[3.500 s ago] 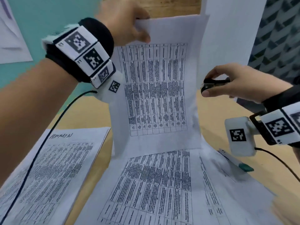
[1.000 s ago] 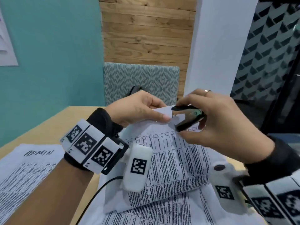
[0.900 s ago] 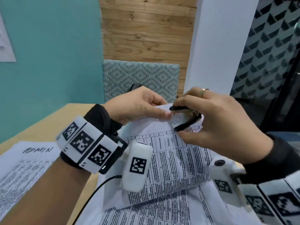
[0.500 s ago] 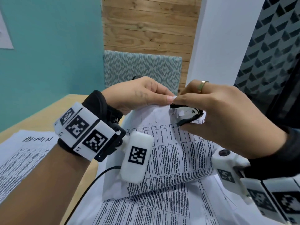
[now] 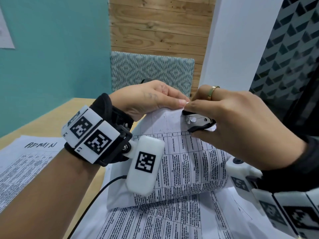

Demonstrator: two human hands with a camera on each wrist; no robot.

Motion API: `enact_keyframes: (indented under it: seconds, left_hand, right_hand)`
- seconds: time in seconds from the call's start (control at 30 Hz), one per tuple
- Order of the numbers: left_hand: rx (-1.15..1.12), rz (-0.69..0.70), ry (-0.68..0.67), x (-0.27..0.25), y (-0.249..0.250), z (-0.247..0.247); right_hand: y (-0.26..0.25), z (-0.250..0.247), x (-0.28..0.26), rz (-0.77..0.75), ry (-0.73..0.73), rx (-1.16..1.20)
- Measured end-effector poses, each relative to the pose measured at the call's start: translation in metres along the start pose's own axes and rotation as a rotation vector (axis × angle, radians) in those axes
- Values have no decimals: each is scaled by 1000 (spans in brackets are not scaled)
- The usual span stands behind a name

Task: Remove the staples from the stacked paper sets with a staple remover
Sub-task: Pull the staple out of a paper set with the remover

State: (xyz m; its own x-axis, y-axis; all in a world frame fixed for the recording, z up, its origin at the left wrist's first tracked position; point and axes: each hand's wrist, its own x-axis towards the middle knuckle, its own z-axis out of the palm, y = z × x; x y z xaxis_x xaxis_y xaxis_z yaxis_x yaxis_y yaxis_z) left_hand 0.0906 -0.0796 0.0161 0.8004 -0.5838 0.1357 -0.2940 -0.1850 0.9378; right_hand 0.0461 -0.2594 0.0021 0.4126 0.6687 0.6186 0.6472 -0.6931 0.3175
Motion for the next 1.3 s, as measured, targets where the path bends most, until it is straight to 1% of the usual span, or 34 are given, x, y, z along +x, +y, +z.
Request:
enact_keyframes:
  seconds: [0.37, 0.53, 0.67, 0.87, 1.03, 1.3]
  left_hand:
    - [-84, -40, -10, 1, -2, 0]
    - [-5, -38, 11, 3, -4, -1]
    - [11, -62, 17, 2, -5, -1]
    - [19, -70, -3, -1, -1, 1]
    - [-25, -88, -37, -4, 0, -1]
    - [-68, 6, 4, -7, 1, 7]
  right_hand:
    - [1, 3, 0, -49, 19, -23]
    - [1, 4, 0, -53, 25, -27]
    - [-1, 3, 1, -51, 15, -41]
    - [-1, 0, 0, -3, 18, -70]
    - [3, -4, 0, 59, 29, 56]
    - [9, -16, 2, 134, 35, 418]
